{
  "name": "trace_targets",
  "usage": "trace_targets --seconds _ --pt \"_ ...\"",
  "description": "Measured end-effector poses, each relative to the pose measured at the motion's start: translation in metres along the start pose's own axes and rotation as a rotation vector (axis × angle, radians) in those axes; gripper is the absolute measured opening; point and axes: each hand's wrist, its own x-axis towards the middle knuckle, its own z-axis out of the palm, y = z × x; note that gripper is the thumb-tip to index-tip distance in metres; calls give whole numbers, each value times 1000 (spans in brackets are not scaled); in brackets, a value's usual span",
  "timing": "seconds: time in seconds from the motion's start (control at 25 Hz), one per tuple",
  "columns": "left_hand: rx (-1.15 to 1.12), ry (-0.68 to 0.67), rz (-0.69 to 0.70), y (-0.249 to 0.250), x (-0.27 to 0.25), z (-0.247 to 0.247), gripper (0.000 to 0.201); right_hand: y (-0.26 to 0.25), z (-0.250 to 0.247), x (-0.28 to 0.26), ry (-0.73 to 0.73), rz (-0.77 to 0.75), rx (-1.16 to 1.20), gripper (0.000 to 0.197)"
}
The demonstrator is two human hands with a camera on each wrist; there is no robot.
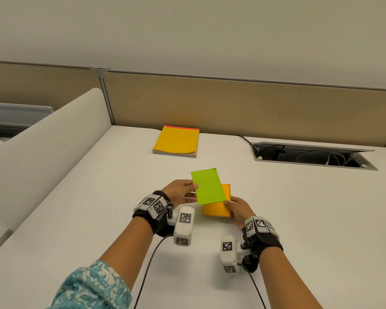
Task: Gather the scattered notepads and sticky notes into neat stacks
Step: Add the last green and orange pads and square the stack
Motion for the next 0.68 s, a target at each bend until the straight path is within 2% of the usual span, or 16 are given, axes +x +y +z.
trace_targets --seconds 0.08,0.24,0.32,0.4,0.52,0.68 --pt "119 41 37 -1 2 7 16 -4 5 -11 -73 -37 77 31" --pt "461 256 135 -11 10 10 42 -13 9 -25 -152 -60 215 33" --pt "580 288 150 -16 14 11 51 -14 8 -25 -161 -50 235 35" --pt "582 238 116 -25 18 12 51 -14 9 -27 -176 -50 230 36" --pt "413 237 80 -35 23 14 38 -18 13 -32 -182 -77 226 37" --pt "378 326 186 -31 16 22 40 -21 19 -32 -123 -144 96 38"
